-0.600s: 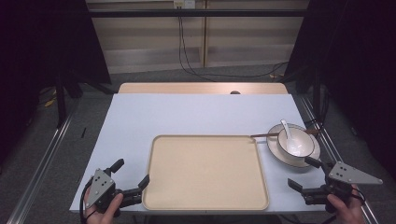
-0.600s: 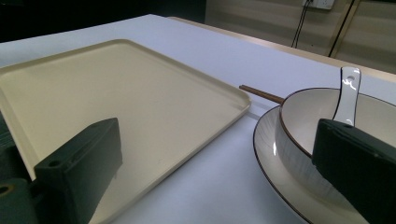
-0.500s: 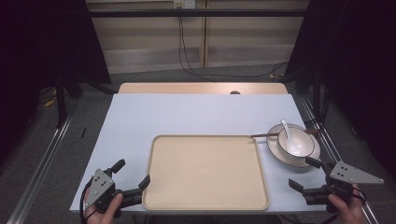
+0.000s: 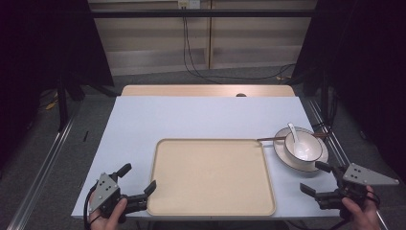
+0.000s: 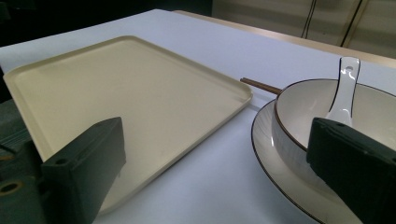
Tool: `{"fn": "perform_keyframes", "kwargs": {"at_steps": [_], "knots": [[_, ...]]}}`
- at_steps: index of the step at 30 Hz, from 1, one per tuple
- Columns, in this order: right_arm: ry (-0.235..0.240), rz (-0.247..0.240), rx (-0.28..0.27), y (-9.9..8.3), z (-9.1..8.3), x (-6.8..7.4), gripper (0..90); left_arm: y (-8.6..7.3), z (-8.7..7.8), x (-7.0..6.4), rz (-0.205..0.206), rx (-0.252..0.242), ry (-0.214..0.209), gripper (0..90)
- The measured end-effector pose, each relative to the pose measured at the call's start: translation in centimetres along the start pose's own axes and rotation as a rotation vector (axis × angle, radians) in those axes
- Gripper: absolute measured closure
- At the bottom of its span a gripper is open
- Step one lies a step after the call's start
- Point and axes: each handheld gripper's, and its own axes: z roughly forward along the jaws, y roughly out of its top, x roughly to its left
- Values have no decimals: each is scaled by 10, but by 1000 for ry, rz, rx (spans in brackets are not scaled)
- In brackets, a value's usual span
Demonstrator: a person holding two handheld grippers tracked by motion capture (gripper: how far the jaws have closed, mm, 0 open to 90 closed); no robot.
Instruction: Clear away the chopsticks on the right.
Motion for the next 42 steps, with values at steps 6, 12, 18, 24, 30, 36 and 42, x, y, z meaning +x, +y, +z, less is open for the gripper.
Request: {"fn": "perform_keyframes", "kwargs": {"at_steps": [6, 12, 18, 24, 30, 36, 42], "knots": [[43, 32, 10, 7, -12, -25, 43, 0, 1, 2, -7, -6, 0, 12], [7, 19, 46, 19, -25, -56, 52, 0, 1, 0, 2, -7, -8, 11], [-16, -21, 83, 29, -35, -85, 138, 0, 2, 1, -3, -4, -4, 11], [15, -71, 131, 49, -28, -114, 249, 0, 3, 2, 1, -1, -2, 11], [28, -99, 283, 66, -7, -147, 318, 0, 3, 2, 3, -1, -8, 11], [41, -102, 404, 73, 23, -177, 215, 0, 3, 2, 10, 3, -11, 11], [66, -151, 515, 75, 47, -197, 396, -1, 3, 3, 18, 5, -4, 11]]}}
